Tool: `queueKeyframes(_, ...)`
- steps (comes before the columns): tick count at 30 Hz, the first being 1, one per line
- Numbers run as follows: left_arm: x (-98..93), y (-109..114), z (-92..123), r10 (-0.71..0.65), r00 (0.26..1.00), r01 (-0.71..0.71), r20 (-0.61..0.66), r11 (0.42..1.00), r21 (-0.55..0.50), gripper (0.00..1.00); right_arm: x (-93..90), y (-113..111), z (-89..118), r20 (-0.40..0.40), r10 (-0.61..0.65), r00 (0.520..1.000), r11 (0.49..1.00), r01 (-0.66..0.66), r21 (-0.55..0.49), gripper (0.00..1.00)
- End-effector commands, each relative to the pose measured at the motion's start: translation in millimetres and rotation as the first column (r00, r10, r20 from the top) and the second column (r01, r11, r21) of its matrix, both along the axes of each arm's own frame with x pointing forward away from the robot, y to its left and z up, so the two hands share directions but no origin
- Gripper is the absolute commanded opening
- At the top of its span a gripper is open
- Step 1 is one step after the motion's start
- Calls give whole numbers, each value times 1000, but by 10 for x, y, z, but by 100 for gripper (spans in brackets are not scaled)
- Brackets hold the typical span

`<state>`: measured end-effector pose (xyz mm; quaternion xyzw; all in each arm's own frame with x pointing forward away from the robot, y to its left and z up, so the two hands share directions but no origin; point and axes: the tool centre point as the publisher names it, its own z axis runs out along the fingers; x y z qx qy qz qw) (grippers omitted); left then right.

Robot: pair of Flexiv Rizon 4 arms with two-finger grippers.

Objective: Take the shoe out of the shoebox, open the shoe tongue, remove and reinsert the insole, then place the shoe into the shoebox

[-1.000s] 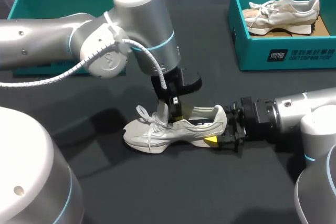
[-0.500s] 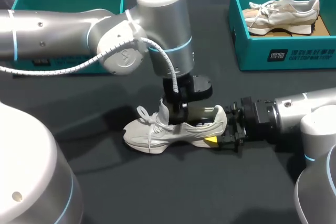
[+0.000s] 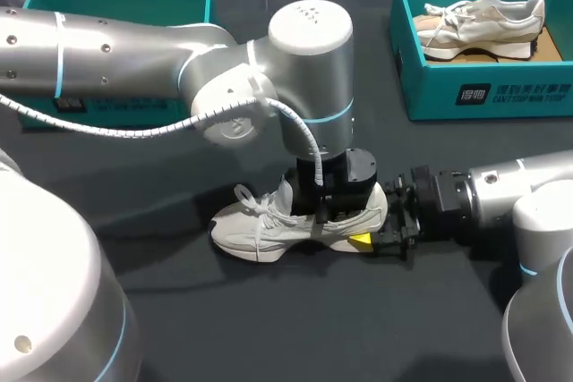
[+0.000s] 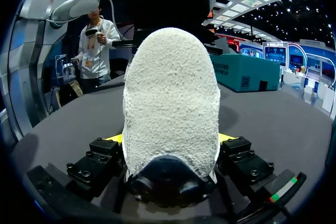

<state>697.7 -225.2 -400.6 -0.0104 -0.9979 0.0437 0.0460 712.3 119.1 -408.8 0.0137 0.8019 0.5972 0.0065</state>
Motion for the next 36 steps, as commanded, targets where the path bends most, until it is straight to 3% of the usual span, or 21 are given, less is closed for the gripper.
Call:
queueKeyframes(1,-34,-2,-149,15,997,-15,72,1000,-7,38,-19,11,28,0,-1,1000,1000,1,-4,0)
queueKeyframes(5,59,-5,-177,45,986,-42,163,999,-18,26,-19,11,28,0,-1,1000,1000,1,-4,0)
queueKeyframes(9,186,-5,-176,68,974,-65,218,998,-19,0,-19,11,28,0,-1,1000,1000,1,-4,0)
queueKeyframes(16,301,53,-75,114,976,-107,184,993,-44,0,-19,11,28,0,-1,1000,1000,1,-4,0)
queueKeyframes(25,318,211,158,205,978,-198,32,970,-140,0,-19,11,28,0,-1,1000,1000,1,-4,0)
queueKeyframes(36,248,273,401,195,977,-211,-91,952,-222,0,-19,11,28,0,-1,1000,1000,1,-4,0)
